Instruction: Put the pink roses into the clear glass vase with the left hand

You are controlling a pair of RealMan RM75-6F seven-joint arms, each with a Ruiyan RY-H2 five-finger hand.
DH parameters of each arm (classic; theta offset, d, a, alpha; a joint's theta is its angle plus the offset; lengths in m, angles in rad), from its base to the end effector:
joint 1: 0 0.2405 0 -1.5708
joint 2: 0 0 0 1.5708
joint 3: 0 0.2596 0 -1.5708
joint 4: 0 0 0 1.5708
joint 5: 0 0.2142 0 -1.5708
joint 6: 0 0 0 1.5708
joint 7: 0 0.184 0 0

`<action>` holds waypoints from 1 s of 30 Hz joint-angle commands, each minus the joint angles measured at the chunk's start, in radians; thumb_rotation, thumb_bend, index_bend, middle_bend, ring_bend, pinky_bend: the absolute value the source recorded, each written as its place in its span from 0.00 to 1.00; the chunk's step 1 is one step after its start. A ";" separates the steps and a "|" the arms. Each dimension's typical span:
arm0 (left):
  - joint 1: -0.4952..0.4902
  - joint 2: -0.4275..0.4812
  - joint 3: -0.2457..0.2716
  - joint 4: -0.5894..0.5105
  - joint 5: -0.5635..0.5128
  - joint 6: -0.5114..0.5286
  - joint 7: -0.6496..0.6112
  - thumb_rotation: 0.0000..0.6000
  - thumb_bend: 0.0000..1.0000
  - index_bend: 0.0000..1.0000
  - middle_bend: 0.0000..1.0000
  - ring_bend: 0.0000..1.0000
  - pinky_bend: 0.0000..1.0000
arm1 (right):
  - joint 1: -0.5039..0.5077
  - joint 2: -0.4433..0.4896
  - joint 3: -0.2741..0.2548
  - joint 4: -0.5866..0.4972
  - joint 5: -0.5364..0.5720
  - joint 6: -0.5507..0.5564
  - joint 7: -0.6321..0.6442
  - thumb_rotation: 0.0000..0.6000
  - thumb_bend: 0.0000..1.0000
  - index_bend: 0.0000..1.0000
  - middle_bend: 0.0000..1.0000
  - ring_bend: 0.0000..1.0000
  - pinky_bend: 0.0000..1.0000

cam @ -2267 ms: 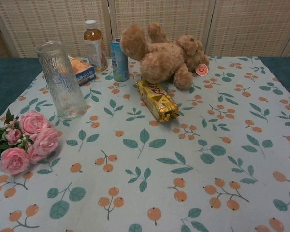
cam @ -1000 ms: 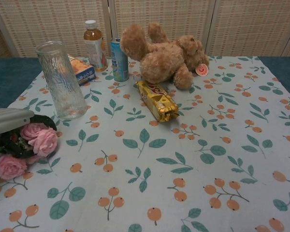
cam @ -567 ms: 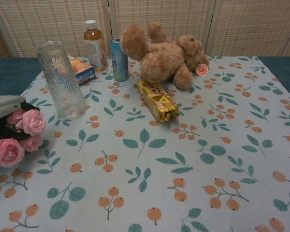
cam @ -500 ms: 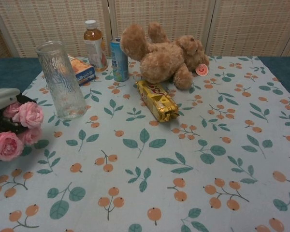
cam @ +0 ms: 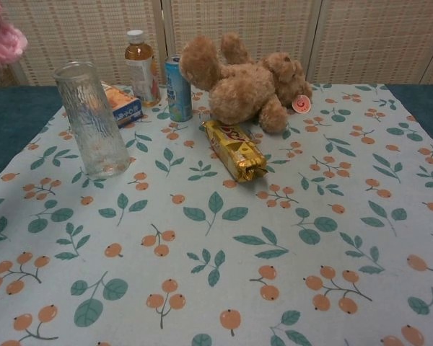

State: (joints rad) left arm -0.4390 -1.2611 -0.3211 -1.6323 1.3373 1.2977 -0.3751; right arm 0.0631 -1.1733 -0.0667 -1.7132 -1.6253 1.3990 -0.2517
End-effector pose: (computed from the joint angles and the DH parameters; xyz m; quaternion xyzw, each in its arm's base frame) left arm -0.1945 0.3647 0.1387 -0.4887 -0.4657 -0.6251 0.3920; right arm -0.2853 -0.1829 0.0902 0.6882 -0.3821 0.3240 0.5249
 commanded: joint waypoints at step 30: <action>-0.327 -0.045 -0.297 0.143 -0.190 -0.169 -0.454 1.00 0.73 0.55 0.61 0.52 0.33 | 0.008 -0.005 0.005 -0.003 0.036 -0.026 -0.025 1.00 0.29 0.00 0.00 0.00 0.00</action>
State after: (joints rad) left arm -0.7691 -1.2993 -0.6301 -1.5054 1.1311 1.1235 -0.8170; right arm 0.0715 -1.1782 -0.0618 -1.7157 -1.5896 1.3730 -0.2766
